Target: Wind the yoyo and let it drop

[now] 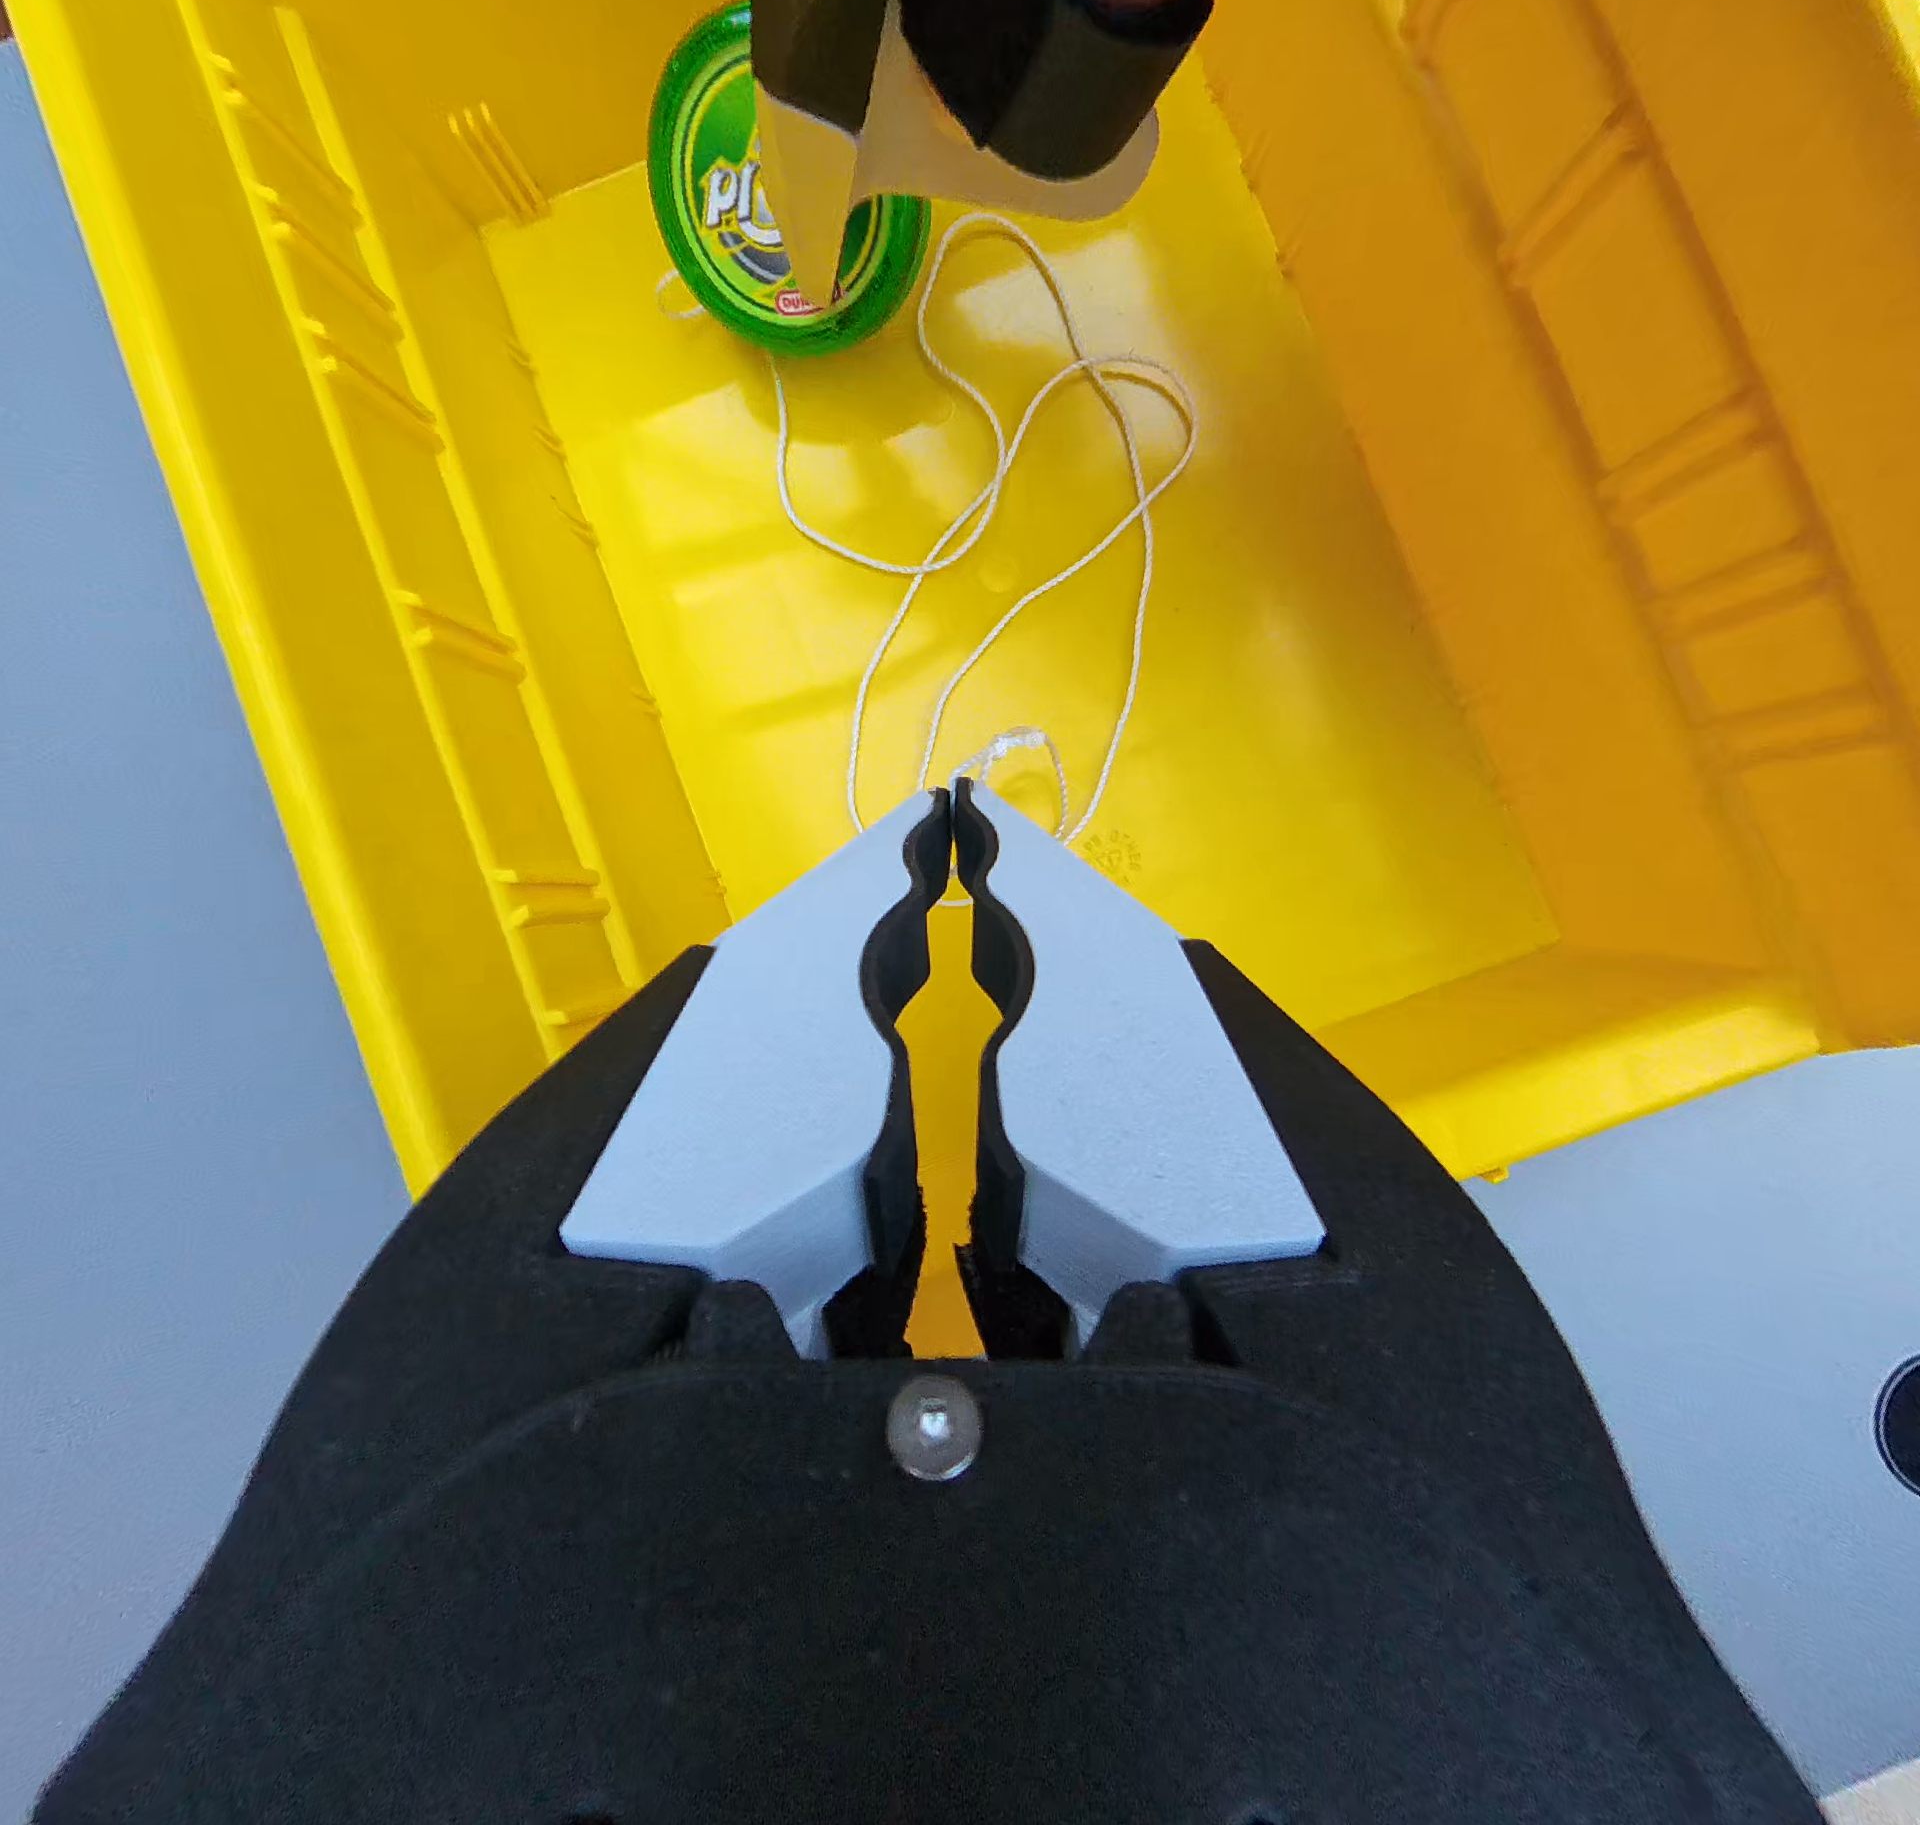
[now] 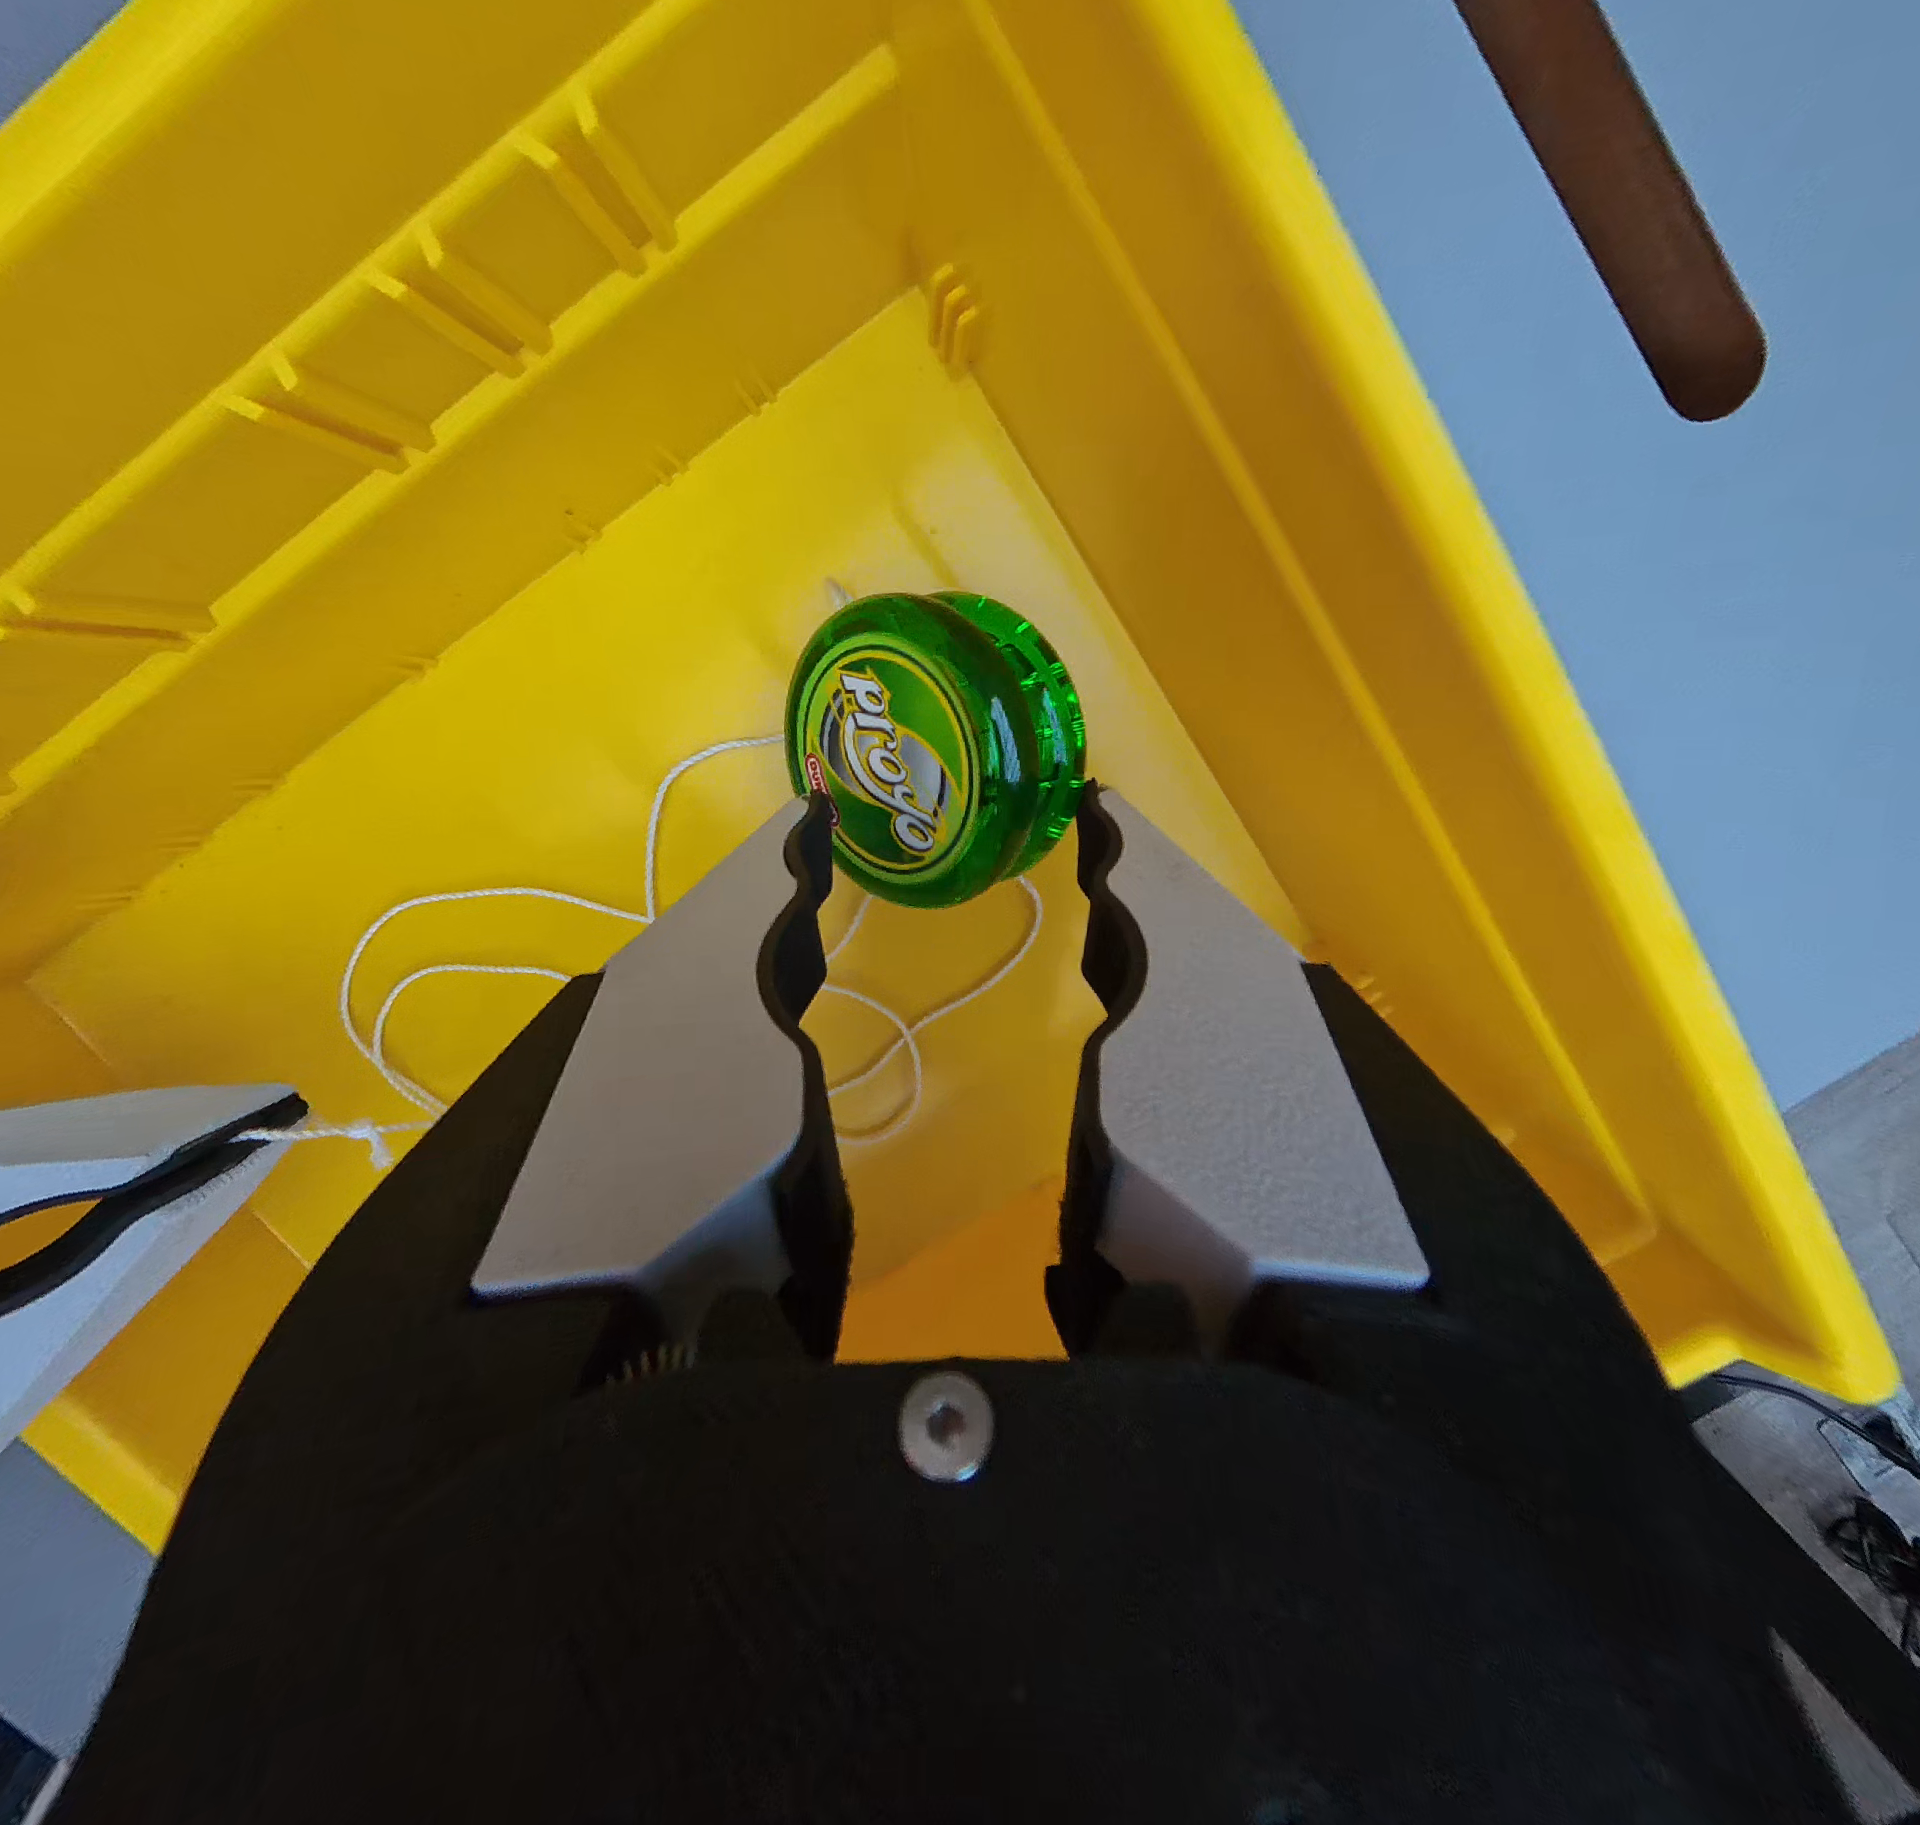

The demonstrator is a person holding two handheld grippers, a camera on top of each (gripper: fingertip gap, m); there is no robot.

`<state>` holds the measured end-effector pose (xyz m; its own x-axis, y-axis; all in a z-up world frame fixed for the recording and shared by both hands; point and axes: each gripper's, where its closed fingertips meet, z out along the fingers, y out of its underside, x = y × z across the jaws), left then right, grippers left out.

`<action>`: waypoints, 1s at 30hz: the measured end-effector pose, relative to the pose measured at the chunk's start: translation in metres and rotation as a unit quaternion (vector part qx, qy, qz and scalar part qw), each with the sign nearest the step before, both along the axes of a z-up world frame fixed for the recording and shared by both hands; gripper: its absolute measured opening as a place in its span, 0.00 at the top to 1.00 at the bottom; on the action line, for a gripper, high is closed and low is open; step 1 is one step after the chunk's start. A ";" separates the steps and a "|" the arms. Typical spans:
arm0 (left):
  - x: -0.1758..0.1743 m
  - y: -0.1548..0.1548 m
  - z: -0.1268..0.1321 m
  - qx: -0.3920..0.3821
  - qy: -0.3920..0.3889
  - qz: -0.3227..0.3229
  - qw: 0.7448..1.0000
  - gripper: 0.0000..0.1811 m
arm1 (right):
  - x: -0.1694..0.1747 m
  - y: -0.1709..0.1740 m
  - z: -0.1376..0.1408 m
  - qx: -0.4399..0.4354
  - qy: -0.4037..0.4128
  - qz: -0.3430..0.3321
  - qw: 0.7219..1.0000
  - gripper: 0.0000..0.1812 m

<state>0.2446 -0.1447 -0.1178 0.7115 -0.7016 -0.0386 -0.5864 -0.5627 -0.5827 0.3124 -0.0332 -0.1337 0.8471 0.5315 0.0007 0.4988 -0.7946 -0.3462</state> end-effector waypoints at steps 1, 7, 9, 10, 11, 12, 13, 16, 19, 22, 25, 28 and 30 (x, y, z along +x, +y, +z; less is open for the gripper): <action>0.000 0.001 0.001 0.001 0.000 0.000 1.000 1.00 | 0.000 0.000 0.001 0.004 -0.001 0.002 1.000 0.75; 0.002 0.005 -0.004 -0.002 0.002 0.005 1.000 1.00 | 0.012 0.007 0.034 0.090 -0.013 0.009 0.996 0.75; 0.006 0.004 -0.005 -0.001 0.003 -0.001 1.000 1.00 | 0.021 0.007 0.047 0.114 -0.006 -0.004 0.993 0.75; 0.008 0.005 -0.005 0.002 0.004 -0.004 1.000 1.00 | 0.025 0.006 0.052 0.122 0.001 -0.014 0.992 0.75; 0.009 0.005 -0.004 0.007 0.005 -0.006 1.000 1.00 | 0.029 0.006 0.057 0.131 0.006 -0.024 0.991 0.75; 0.011 0.006 -0.003 0.012 0.004 -0.007 1.000 1.00 | 0.035 0.005 0.061 0.138 0.010 -0.034 0.990 0.75; 0.011 0.008 -0.001 0.017 0.005 -0.008 1.000 1.00 | 0.039 0.003 0.065 0.143 0.013 -0.041 0.989 0.75; 0.013 0.013 0.006 0.038 0.009 -0.012 0.999 0.94 | 0.051 -0.004 0.073 0.157 0.005 -0.053 0.986 0.76; 0.013 0.014 0.015 0.056 0.017 -0.016 0.998 0.87 | 0.059 -0.010 0.080 0.172 -0.007 -0.057 0.983 0.77; 0.014 0.010 0.027 0.061 0.000 -0.024 0.998 0.81 | 0.060 -0.018 0.083 0.168 -0.009 -0.067 0.984 0.77; 0.018 -0.010 0.027 0.006 -0.020 -0.046 0.999 0.73 | 0.056 -0.026 0.086 0.164 -0.008 -0.074 0.984 0.77; 0.009 -0.043 0.012 -0.109 0.013 -0.079 0.991 0.76 | 0.053 -0.035 0.089 0.154 -0.012 -0.075 0.985 0.77; -0.002 -0.069 0.004 -0.217 0.047 -0.101 0.970 0.78 | 0.052 -0.042 0.092 0.148 -0.015 -0.077 0.986 0.77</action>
<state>0.2422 -0.2141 -0.1138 0.5649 -0.7913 0.2337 -0.7500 -0.6106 -0.2544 0.3648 -0.0756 -0.0412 0.9151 0.3688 0.1631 0.3934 -0.7277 -0.5619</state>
